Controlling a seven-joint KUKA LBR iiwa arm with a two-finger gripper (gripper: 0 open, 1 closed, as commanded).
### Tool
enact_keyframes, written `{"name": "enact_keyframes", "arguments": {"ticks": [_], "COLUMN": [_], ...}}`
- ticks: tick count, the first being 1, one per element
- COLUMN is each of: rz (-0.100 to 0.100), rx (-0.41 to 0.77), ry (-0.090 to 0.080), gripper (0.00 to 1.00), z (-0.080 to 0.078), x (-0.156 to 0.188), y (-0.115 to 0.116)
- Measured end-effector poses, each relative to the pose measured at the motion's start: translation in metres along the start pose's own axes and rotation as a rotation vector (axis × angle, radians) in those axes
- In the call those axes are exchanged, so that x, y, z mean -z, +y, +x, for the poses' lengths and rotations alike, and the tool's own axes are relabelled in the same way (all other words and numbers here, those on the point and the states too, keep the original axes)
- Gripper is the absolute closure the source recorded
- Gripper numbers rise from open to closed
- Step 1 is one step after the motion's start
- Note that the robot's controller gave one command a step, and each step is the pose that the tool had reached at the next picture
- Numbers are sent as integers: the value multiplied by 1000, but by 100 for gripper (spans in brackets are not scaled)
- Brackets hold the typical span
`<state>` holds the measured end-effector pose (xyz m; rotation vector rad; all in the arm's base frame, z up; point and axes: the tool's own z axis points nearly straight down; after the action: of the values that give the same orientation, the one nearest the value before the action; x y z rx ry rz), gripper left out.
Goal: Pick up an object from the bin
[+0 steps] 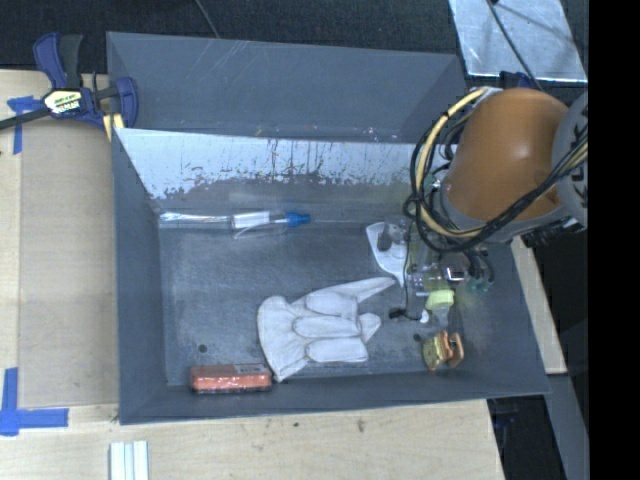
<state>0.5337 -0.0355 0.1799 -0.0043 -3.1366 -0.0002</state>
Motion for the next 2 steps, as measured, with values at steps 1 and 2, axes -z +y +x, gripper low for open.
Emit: {"name": "enact_keyframes", "arguments": {"ticks": [1, 2], "rz": [0, 2], "rx": [1, 64], "ry": [-8, -15], "gripper": [0, 0], "z": [-2, -10], "x": [5, -25], "y": [0, 4]}}
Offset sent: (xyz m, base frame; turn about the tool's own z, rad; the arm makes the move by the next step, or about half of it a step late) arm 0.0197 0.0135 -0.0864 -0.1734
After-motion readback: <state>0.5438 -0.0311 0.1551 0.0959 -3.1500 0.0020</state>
